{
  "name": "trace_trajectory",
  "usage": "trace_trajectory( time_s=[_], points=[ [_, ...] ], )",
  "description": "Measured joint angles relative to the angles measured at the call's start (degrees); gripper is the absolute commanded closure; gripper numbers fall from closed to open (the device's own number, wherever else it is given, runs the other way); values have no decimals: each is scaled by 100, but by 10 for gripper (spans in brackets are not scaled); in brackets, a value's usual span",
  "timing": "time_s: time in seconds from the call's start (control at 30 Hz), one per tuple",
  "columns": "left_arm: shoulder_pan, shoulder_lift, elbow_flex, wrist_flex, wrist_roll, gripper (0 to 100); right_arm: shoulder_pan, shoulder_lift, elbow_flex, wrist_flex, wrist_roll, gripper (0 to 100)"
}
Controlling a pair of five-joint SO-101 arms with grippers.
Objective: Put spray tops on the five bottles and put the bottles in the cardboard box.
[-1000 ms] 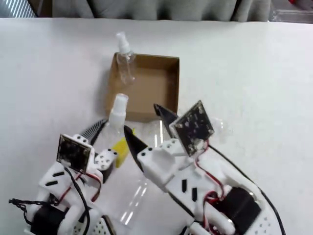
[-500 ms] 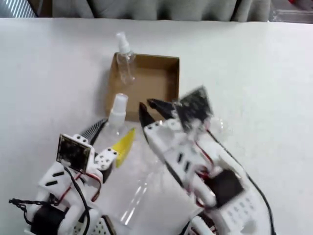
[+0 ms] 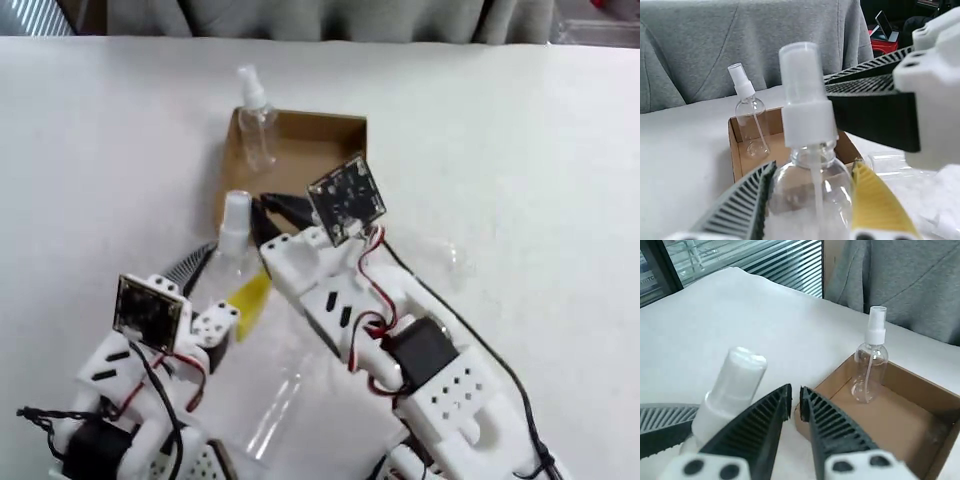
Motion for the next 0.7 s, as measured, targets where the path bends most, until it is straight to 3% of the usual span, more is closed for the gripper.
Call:
trace_trajectory(
  time_s=[0.27,0.7],
  points=[
    [0,-9,0,0,9,976,-413,-703,9,492,0,983],
    [0,9,0,0,-9,976,290,-774,9,1108,0,983]
  ],
)
